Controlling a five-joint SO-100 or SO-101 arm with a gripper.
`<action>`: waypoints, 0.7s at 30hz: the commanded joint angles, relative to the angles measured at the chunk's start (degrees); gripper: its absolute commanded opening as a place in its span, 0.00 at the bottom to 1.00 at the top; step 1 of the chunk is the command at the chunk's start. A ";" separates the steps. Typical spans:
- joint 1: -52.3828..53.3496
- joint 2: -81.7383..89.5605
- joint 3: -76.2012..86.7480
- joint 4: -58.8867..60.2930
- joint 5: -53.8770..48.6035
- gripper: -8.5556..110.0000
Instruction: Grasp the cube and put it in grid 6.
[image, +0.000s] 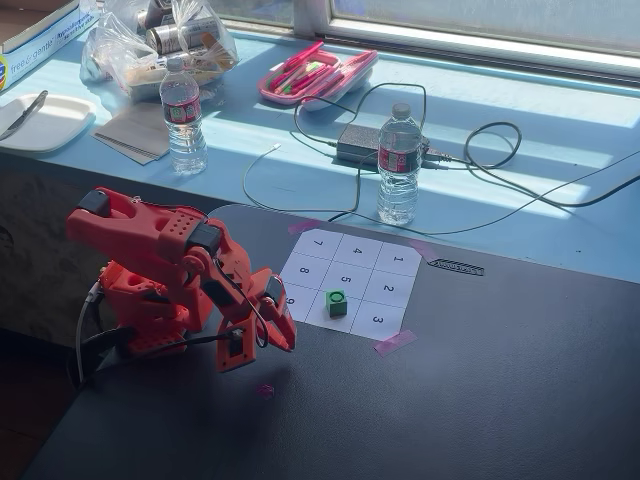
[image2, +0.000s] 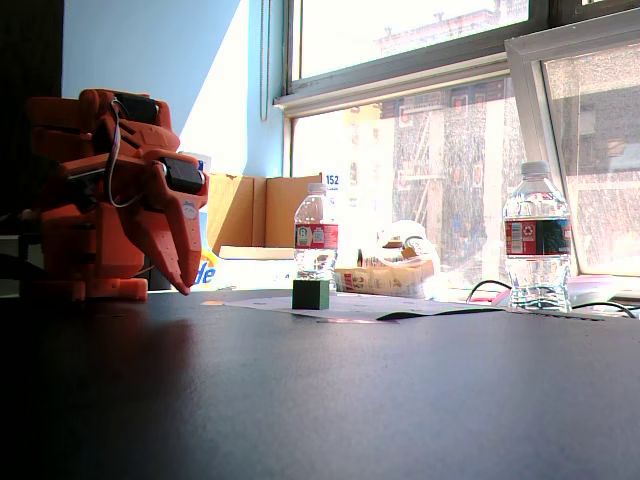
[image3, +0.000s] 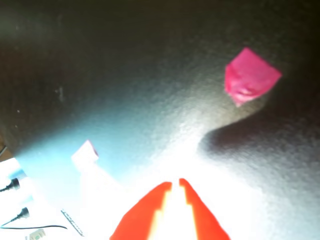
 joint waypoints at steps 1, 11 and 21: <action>0.26 2.99 -0.09 3.08 0.53 0.08; 0.53 14.85 2.55 13.80 -0.53 0.08; 0.79 15.64 5.27 13.36 0.26 0.08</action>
